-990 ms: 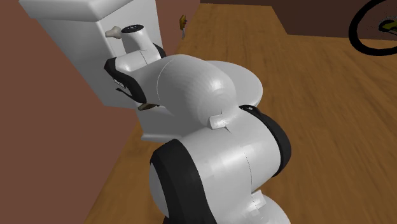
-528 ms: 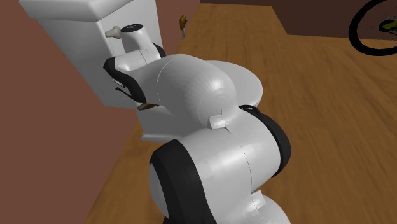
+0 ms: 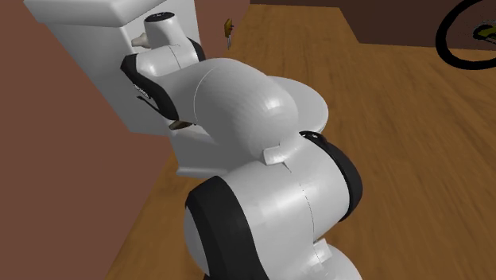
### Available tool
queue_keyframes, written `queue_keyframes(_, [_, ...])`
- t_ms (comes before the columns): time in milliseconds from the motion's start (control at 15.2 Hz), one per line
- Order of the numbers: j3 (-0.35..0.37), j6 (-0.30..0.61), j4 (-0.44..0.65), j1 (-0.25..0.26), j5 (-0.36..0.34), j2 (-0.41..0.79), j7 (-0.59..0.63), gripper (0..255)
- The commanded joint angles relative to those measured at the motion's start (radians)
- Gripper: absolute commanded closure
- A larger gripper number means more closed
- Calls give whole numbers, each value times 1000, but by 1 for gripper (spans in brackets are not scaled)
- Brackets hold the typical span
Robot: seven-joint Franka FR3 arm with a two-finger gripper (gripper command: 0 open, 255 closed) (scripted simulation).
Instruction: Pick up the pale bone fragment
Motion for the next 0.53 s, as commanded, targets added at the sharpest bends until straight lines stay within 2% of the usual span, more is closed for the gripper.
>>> queue_keyframes(0, [2, -28, 25, 1, 4, -4, -4, 255])
queue_keyframes(330, [4, -97, 100, 12, 1, 3, -7, 255])
queue_keyframes(462, [4, -99, 102, 12, 1, 3, -7, 255])
